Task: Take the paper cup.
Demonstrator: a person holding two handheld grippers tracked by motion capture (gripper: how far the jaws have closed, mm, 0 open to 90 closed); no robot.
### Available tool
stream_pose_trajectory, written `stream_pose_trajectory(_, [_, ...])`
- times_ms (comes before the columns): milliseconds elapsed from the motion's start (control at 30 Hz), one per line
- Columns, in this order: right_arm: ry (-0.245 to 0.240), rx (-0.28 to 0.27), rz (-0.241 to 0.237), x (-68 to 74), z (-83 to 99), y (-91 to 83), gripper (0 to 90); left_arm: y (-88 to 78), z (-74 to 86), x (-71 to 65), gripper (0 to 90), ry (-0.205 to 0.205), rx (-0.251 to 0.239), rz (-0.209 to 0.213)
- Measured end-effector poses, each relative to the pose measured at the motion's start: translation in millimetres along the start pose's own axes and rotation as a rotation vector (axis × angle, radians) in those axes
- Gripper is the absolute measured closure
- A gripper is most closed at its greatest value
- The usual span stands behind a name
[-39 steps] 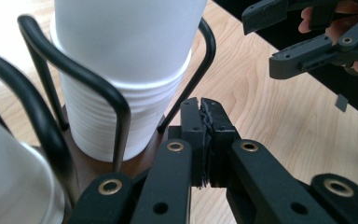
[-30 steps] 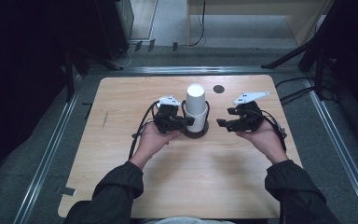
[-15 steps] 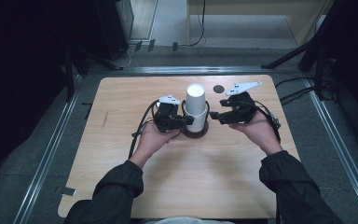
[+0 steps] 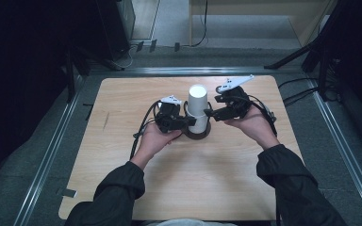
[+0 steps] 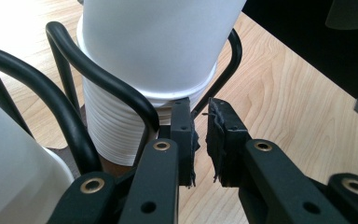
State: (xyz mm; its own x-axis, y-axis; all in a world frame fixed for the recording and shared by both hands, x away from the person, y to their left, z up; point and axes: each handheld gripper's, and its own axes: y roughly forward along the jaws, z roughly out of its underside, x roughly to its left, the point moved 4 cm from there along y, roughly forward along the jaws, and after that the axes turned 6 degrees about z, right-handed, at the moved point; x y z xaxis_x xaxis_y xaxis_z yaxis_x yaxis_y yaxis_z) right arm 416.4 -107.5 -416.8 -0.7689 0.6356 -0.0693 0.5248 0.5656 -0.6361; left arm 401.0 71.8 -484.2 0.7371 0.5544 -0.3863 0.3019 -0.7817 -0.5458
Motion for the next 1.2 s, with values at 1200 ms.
stream_pose_trajectory(1200, [-0.003,0.039,-0.008,0.3,-35.3,24.5,25.7,0.0,-2.5,0.5,77.9,-0.016,0.015,0.004])
